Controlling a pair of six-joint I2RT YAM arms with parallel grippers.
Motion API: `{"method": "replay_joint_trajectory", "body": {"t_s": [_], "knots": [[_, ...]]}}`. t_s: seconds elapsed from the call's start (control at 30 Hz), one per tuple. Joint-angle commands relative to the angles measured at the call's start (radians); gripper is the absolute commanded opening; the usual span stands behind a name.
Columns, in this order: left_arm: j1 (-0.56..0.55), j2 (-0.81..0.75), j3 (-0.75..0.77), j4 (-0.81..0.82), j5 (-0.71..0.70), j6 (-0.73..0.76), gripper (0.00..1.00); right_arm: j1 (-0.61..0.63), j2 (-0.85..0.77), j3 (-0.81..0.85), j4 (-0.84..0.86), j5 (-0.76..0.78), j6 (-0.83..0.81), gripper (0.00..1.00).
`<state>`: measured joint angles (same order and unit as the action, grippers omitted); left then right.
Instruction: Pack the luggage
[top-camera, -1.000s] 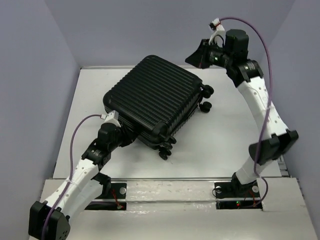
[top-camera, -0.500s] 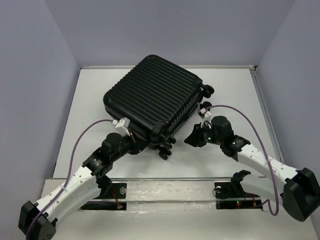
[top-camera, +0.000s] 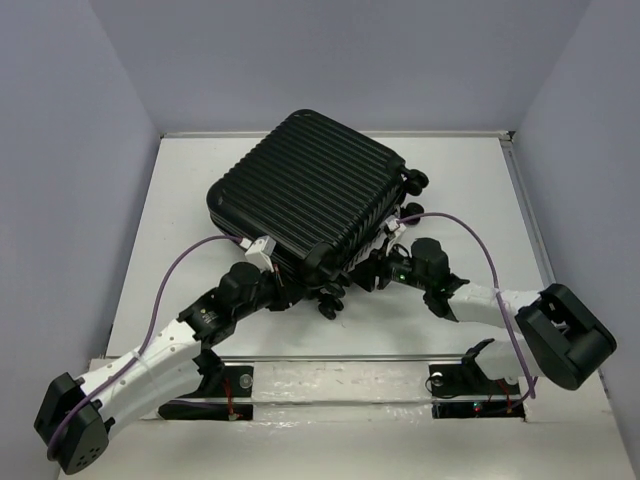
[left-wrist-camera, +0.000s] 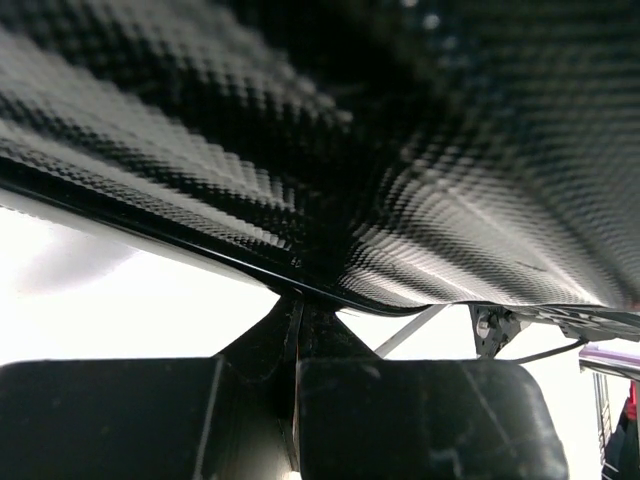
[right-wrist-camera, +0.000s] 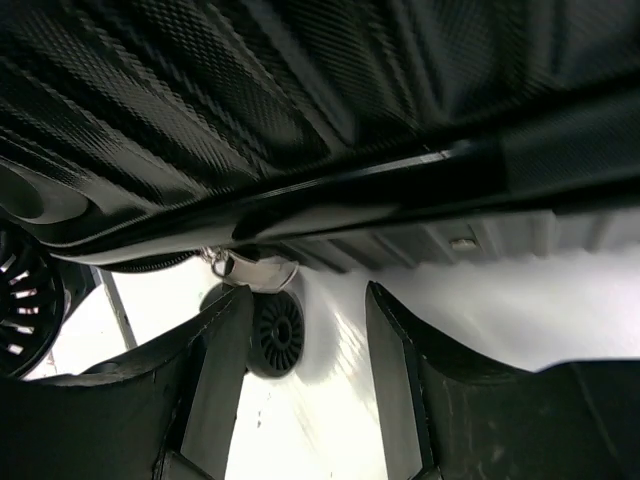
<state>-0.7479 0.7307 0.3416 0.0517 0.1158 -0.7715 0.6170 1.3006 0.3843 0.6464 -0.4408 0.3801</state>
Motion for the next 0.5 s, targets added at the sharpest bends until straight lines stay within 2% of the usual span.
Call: {"method": "replay_joint_trajectory", "body": {"t_s": [0.0, 0.27, 0.47], "knots": [[-0.01, -0.011, 0.079, 0.07, -0.01, 0.011, 0.06, 0.007, 0.052, 0.028, 0.225, -0.07, -0.035, 0.55], [-0.016, -0.031, 0.076, 0.053, -0.015, -0.005, 0.06, 0.016, 0.077, -0.002, 0.289, -0.127, -0.029, 0.55], [-0.018, -0.03, 0.079, 0.045, -0.022, -0.005, 0.06, 0.026, 0.055, -0.044, 0.288, -0.107, -0.02, 0.55]]}}
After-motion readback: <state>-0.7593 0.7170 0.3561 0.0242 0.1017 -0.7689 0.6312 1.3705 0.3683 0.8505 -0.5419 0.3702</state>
